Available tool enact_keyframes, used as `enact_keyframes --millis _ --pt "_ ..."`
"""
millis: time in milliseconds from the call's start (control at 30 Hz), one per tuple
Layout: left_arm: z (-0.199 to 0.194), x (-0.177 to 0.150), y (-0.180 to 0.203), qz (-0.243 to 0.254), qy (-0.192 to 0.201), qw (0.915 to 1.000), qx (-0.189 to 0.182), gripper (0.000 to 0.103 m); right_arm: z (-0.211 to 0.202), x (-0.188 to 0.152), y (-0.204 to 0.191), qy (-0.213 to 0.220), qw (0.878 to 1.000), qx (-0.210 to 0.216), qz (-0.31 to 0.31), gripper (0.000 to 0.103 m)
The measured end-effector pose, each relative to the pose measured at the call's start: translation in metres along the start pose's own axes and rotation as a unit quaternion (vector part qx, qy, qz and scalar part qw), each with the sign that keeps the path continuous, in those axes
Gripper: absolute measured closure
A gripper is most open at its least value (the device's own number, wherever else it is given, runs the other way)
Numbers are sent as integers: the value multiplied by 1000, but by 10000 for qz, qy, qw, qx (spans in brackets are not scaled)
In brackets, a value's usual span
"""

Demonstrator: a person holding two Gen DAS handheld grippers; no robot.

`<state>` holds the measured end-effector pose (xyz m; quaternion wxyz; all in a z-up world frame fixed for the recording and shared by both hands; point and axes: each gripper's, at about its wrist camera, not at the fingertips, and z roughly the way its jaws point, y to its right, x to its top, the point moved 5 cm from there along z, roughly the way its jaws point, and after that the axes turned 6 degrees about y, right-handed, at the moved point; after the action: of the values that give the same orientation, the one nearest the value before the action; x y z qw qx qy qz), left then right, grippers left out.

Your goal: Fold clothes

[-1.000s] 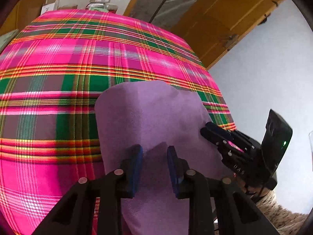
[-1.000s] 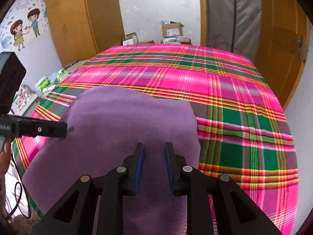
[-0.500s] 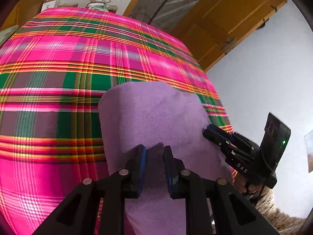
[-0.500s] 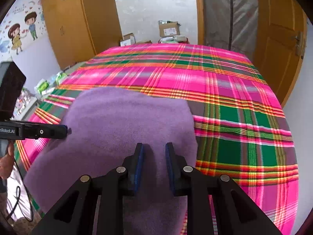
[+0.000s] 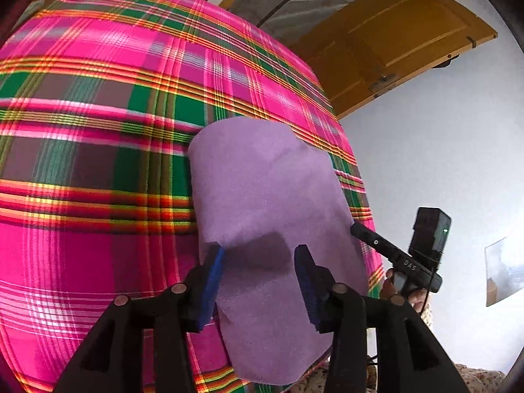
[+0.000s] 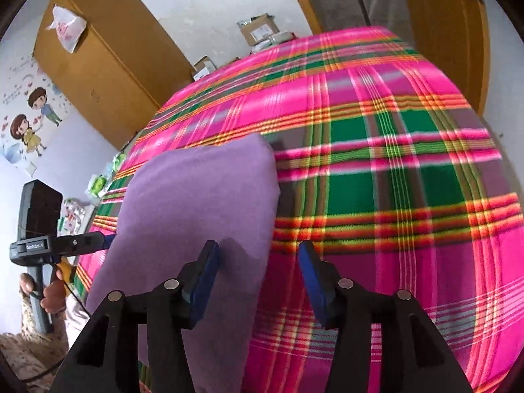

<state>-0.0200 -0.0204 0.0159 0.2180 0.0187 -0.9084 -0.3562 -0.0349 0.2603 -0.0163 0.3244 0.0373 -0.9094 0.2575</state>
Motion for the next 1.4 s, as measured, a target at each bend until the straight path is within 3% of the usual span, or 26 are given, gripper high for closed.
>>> enact_keyframes --millis 300,533,733,867,1067,1400 --pt "6 -1 -5 -235 -220 9976 -614 50 7 -7 -3 -424 9979 488 -33 49" --pt "13 0 -9 -333 -450 9944 -896 50 15 -4 5 -765 9913 1023 314 48" --pt "18 4 -17 -441 -607 9924 -972 49 17 4 17 -975 9836 1402 578 48" --pt "25 3 -29 -418 -825 9927 -778 46 17 6 17 -1118 9803 1562 455 48" --pt "34 7 -29 -575 -937 9868 -1191 43 26 14 19 -1281 9716 1920 518 48" --pt "43 10 -25 -552 -1079 9852 -1215 42 21 11 16 -1414 9656 2146 392 40"
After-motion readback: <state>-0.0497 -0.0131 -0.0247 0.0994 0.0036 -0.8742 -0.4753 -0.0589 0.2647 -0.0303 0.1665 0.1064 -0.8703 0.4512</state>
